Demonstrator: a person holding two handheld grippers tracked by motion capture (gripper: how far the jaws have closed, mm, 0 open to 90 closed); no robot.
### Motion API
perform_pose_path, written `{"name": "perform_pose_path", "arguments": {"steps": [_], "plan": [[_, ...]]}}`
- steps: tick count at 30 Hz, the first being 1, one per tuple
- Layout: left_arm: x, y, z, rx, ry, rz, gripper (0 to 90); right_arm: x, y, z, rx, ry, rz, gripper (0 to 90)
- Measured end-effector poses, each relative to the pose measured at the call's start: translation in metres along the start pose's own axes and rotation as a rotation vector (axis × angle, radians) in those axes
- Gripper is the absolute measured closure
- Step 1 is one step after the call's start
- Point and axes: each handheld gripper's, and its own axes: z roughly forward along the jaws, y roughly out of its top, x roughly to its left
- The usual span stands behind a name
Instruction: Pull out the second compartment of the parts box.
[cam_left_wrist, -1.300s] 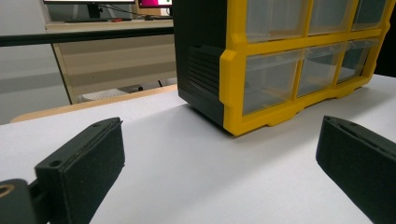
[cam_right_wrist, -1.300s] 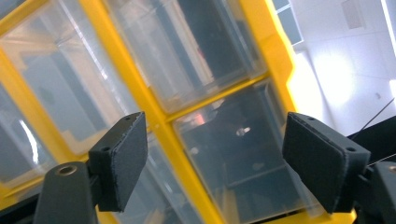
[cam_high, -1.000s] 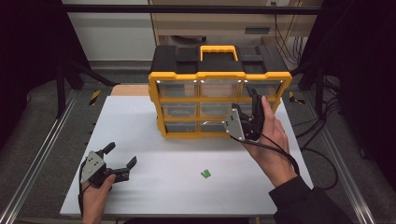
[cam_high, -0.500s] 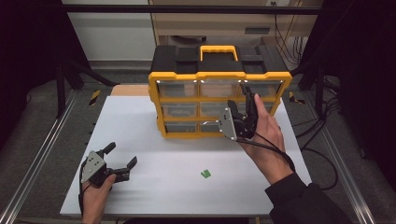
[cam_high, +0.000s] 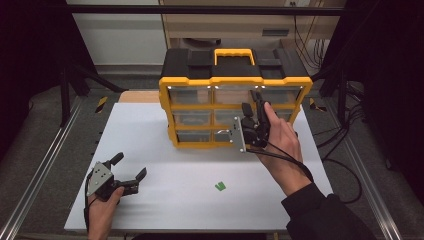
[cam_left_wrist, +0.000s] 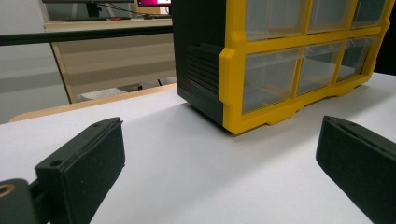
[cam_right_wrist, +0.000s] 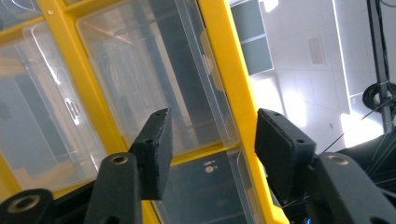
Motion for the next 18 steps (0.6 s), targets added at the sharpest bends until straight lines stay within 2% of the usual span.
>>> {"name": "perform_pose_path", "arguments": {"steps": [9,10,18], "plan": [[0.000,0.000,0.000,0.001,-0.002,0.001,1.0,0.003,0.000,0.011,0.011,-0.021,-0.049,54.2],[0.000,0.000,0.001,0.002,-0.002,0.001,1.1,0.004,0.001,0.013,0.028,-0.026,-0.053,55.5],[0.000,0.000,0.000,0.003,-0.004,0.001,1.1,0.006,0.001,0.022,0.023,-0.058,-0.099,64.3]]}}
